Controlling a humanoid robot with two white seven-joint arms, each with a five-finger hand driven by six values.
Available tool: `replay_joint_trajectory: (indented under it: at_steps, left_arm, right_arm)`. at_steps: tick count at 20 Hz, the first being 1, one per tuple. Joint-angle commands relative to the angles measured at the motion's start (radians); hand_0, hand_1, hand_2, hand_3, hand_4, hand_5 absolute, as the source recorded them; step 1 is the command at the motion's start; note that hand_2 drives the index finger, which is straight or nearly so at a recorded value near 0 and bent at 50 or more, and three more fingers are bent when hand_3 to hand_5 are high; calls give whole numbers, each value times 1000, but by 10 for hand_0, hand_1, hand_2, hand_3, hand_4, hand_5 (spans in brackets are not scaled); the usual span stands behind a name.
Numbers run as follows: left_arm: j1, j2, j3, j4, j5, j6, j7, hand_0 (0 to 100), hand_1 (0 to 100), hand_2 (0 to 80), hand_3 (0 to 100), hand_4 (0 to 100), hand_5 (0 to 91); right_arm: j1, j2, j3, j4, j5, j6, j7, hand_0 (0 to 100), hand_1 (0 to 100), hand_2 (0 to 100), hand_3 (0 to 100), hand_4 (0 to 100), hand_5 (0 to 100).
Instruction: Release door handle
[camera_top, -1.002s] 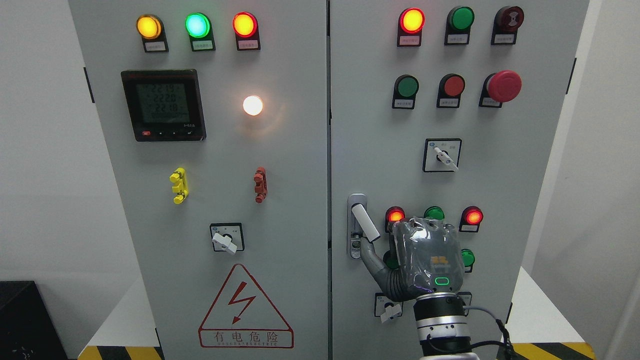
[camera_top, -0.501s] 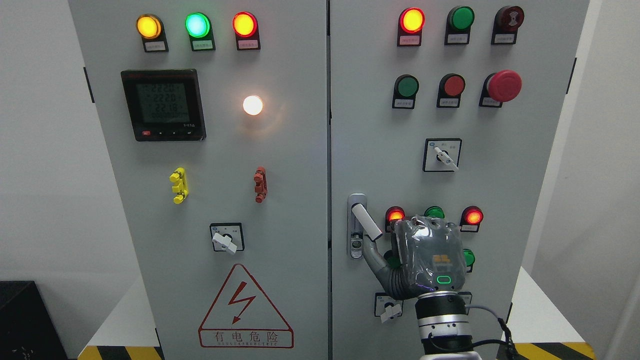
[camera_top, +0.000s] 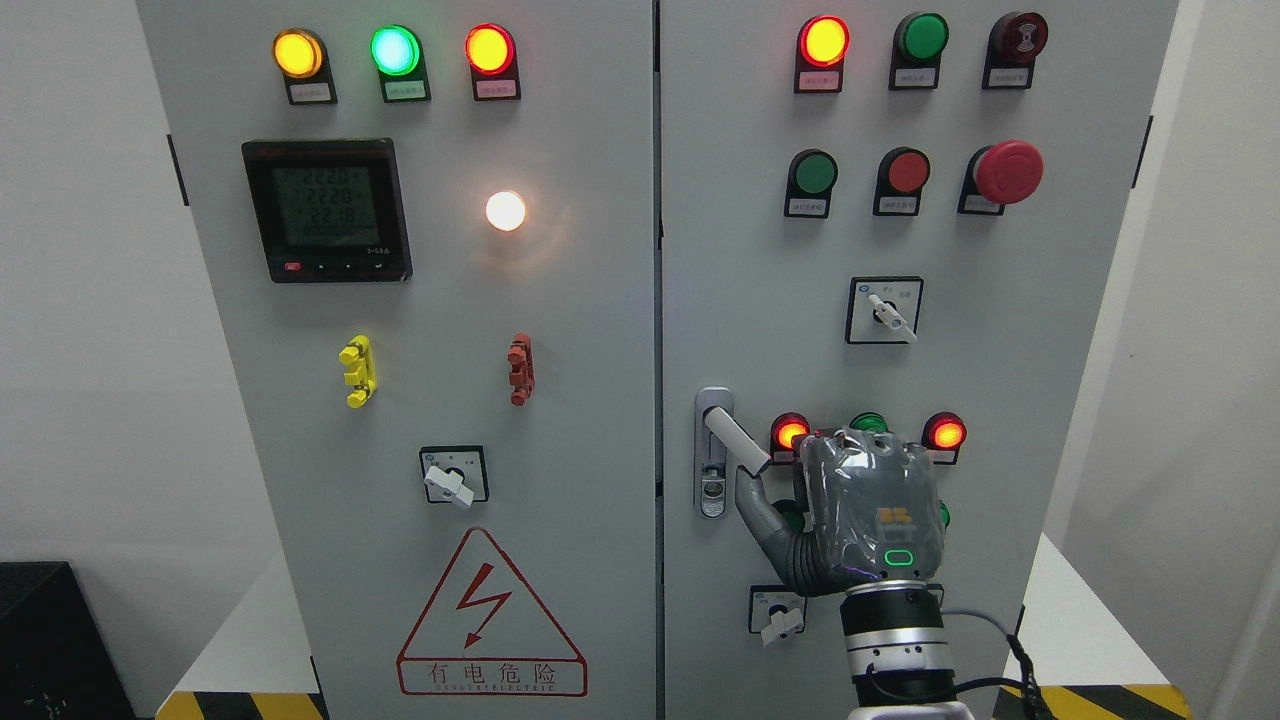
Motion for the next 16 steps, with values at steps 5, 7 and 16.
replay_joint_trajectory:
  at_steps: [5,7,16]
  left_arm:
    - [0,0,-21,-20,0,0,0,0,0,22,94,10,0]
    - [0,0,-21,-20,0,0,0,0,0,22,94,10,0]
    - [0,0,-21,-20,0,0,0,0,0,22,95,11,0]
  right_arm:
    - [-5,-5,-14,-3,-1,0,-1,488,351,940,1000,968,931]
    - [-7,-5,-14,-5,-1,2,-1,489,351,939,1000,969,932]
    - [-8,-5,-15,-5,-15,0,-1,496,339,939,1000,970,933]
